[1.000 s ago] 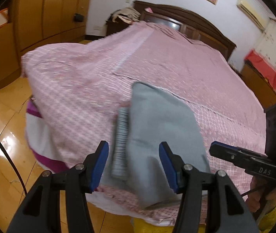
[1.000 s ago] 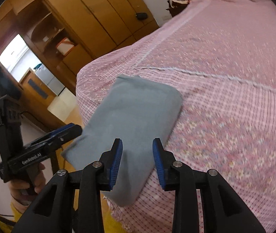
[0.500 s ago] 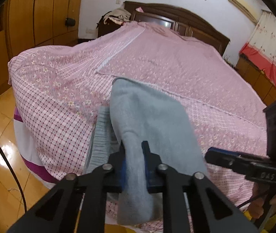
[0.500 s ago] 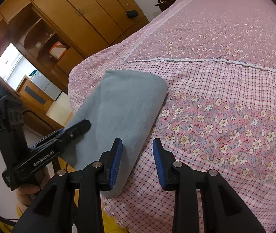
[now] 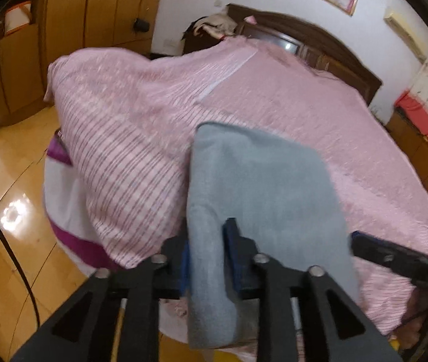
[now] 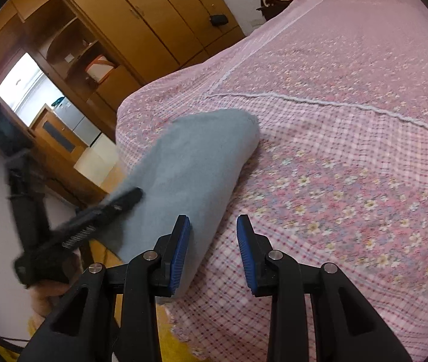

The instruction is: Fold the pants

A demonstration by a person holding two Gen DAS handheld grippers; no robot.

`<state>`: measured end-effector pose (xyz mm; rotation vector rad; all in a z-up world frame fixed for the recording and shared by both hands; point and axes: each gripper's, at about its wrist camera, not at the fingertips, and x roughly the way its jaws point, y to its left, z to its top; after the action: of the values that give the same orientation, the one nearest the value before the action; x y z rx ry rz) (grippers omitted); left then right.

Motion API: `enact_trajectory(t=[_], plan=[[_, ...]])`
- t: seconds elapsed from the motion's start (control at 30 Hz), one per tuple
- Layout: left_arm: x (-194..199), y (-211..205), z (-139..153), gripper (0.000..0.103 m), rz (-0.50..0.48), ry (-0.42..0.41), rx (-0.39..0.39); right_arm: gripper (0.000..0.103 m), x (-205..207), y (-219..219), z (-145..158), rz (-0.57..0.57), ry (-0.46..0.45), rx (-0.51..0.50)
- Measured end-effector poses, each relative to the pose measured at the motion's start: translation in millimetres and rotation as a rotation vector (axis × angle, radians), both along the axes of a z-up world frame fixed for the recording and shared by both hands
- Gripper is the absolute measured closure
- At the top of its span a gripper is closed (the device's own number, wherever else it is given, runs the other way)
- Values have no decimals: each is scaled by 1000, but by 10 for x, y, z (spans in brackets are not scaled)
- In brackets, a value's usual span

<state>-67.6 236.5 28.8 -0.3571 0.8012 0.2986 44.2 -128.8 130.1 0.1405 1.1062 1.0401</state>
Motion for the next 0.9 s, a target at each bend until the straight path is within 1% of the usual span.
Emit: enact_trajectory(t=[0.03,0.1,0.13,0.2,0.27,0.3,0.43,0.47,0.5,0.57,0.67,0.77,0.83,0.9], plan=[[-13,36,-27,64,13,2,5,70,-18,40,-4,9,-2,-2],[-40,103,-42,52,37,0,-3,70,-42,93,-18,20,-16,-15],[-63,148,-48,50,48,0,-21,70,-50,123,-31,24,-25,-24],[-110,209,-48,50,61,-3,-55,69,-60,156,-65,28,-24,-33],[-148,232,-10,50,64,-9,-70,69,-53,169,-111,25,2,-33],[-158,219,32,50,60,-12,-62,69,-45,170,-121,20,14,-29],[-147,88,228,51,26,-19,25,69,33,82,-131,-13,78,12],[-137,73,254,51,17,-17,34,69,40,67,-122,-26,83,18],[-119,50,282,51,5,-18,41,68,44,58,-103,-39,83,23],[-44,27,299,51,-18,-20,46,60,38,79,-64,-45,68,19],[93,-16,260,50,-58,7,57,55,18,129,-19,-41,46,16],[225,13,159,50,-87,46,55,53,12,207,-30,-36,37,1],[297,68,41,50,-81,76,37,53,17,268,-66,-33,45,-10],[311,114,-21,49,-86,74,6,52,31,286,-109,-34,55,-14]])
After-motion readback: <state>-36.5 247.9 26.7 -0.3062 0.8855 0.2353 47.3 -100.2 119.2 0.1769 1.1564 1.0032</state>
